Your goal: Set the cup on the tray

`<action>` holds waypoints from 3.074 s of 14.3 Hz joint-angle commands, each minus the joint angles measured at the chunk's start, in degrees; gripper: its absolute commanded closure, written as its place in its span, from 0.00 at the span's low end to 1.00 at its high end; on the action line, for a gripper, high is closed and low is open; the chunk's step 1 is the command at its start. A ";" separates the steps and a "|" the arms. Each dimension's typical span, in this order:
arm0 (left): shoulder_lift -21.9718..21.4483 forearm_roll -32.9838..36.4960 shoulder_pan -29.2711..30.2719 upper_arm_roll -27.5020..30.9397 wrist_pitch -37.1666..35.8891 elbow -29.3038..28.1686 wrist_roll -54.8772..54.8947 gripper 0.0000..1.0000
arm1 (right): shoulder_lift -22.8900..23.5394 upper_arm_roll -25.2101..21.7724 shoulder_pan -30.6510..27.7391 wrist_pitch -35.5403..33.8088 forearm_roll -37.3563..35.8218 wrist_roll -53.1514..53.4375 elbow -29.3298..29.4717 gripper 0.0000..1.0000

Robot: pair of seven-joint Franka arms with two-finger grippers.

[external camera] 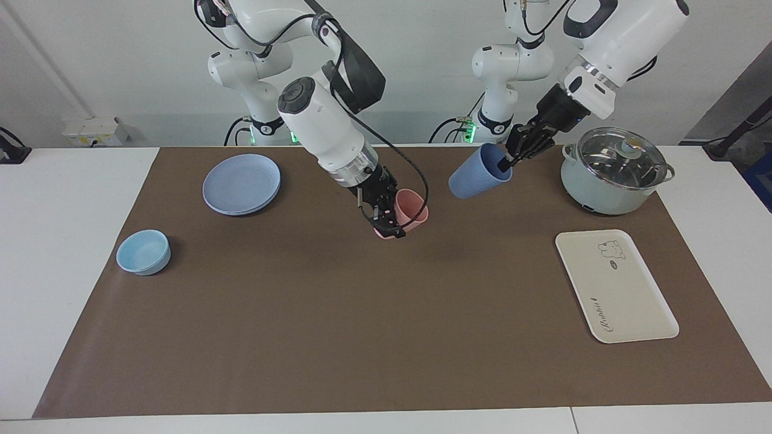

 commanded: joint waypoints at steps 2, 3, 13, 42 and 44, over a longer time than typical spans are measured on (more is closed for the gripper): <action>-0.10 5.67 6.31 -0.37 2.36 -1.52 9.11 1.00 | -0.63 0.76 -8.67 -0.21 4.74 -7.95 -2.45 1.00; 0.51 5.75 8.96 -0.28 3.41 -1.79 12.98 1.00 | -0.54 0.85 -10.69 -0.65 5.35 -11.63 -2.89 1.00; 15.38 5.75 24.01 -0.19 24.94 -5.98 33.23 1.00 | 7.00 0.76 -29.85 -13.90 24.77 -46.90 -4.48 1.00; -0.97 18.59 10.67 -0.98 -9.21 -1.96 26.76 0.00 | 15.20 0.76 -37.79 -12.26 29.09 -58.95 -6.85 0.06; -0.98 18.59 8.55 -0.98 -11.33 -0.92 23.31 0.00 | 12.48 0.58 -37.87 -12.52 28.56 -58.61 -7.11 0.00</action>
